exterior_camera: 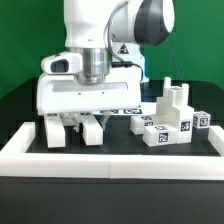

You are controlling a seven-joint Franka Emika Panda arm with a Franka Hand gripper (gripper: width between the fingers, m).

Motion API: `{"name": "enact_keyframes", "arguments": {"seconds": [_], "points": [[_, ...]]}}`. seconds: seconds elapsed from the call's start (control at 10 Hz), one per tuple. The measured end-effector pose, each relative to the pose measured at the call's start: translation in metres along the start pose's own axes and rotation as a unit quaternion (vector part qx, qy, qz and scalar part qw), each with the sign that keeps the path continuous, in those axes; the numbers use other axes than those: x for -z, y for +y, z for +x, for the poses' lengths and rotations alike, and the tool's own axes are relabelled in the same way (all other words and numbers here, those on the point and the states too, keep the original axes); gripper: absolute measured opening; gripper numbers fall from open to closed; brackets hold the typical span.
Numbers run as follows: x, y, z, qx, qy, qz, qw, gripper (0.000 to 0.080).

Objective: Assemble chair

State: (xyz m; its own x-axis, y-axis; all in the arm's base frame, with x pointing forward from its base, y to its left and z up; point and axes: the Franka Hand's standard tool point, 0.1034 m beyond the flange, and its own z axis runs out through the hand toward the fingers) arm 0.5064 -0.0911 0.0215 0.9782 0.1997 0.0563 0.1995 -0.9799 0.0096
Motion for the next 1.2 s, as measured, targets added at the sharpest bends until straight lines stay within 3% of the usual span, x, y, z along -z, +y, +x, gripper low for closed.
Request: {"name": "enact_keyframes", "arguments": {"seconds": [0.4, 0.5, 1.0, 1.2], "points": [[0.046, -0.009, 0.013, -0.06, 0.006, 0.029, 0.998, 0.0288], [0.051, -0.008, 0.015, -0.063, 0.009, 0.03, 0.998, 0.0288], [0.047, -0.008, 0.014, -0.066, 0.005, 0.031, 0.997, 0.0288], [0.069, -0.024, 0.019, -0.125, 0.0, 0.05, 0.991, 0.0288]]}}
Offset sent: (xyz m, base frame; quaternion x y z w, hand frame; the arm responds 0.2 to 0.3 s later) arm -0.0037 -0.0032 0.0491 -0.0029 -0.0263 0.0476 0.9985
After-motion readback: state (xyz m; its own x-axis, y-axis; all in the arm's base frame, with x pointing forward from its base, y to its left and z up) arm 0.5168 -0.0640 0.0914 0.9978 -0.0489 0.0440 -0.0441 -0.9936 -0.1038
